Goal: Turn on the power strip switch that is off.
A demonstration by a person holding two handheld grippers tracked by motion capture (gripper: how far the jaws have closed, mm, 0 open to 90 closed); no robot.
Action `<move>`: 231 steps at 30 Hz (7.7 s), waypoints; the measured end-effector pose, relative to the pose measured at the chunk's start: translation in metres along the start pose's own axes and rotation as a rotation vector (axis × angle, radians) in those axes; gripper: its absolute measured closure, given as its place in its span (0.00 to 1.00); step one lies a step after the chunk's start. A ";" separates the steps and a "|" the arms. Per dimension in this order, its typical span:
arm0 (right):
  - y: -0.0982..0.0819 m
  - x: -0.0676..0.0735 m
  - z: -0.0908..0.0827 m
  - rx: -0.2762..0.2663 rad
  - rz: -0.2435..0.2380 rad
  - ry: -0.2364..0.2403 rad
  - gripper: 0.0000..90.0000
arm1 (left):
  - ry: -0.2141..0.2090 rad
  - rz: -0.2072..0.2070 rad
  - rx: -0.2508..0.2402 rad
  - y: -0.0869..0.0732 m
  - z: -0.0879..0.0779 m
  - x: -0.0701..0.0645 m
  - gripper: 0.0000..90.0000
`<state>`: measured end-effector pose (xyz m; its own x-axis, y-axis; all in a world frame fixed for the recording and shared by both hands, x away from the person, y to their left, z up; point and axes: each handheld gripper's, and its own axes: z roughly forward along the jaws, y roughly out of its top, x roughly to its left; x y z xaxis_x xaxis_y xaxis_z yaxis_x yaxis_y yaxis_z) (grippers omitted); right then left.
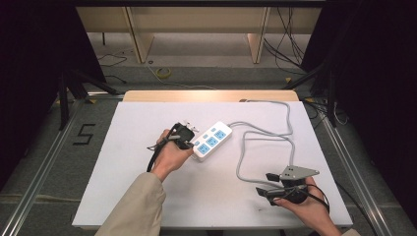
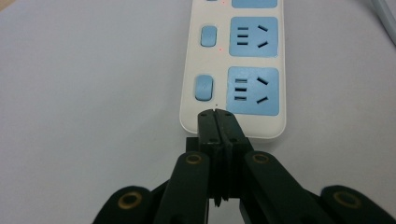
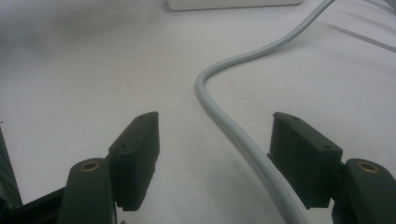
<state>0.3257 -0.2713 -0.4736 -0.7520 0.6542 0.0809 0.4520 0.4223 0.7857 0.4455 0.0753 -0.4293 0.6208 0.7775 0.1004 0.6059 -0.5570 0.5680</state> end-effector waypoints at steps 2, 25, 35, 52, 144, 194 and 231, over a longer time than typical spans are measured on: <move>0.000 0.000 0.000 0.000 0.000 0.000 0.38 | 0.001 -0.002 -0.002 0.001 0.000 0.000 1.00; 0.000 0.000 0.000 -0.001 -0.002 -0.001 0.38 | 0.001 -0.003 0.013 0.012 0.005 0.002 1.00; 0.000 -0.001 0.000 -0.006 -0.001 -0.003 0.38 | 0.012 0.006 0.019 0.019 0.008 0.002 1.00; 0.000 -0.001 0.000 -0.005 0.000 -0.003 0.38 | 0.016 0.021 0.040 0.022 0.015 0.006 1.00; 0.000 0.000 -0.001 -0.010 -0.005 0.004 0.38 | 0.007 0.033 0.090 0.035 0.040 0.003 1.00; 0.000 -0.001 -0.001 -0.007 -0.005 0.001 0.38 | -0.037 -0.016 -0.068 -0.002 -0.006 0.013 0.53; 0.000 -0.001 -0.001 -0.007 0.000 0.001 0.37 | -0.085 0.021 -0.160 -0.085 -0.036 0.001 0.32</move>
<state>0.3260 -0.2725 -0.4733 -0.7524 0.6537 0.0814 0.4484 0.4176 0.7903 0.3768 0.1334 -0.4481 0.6762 0.7351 0.0482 0.5098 -0.5141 0.6898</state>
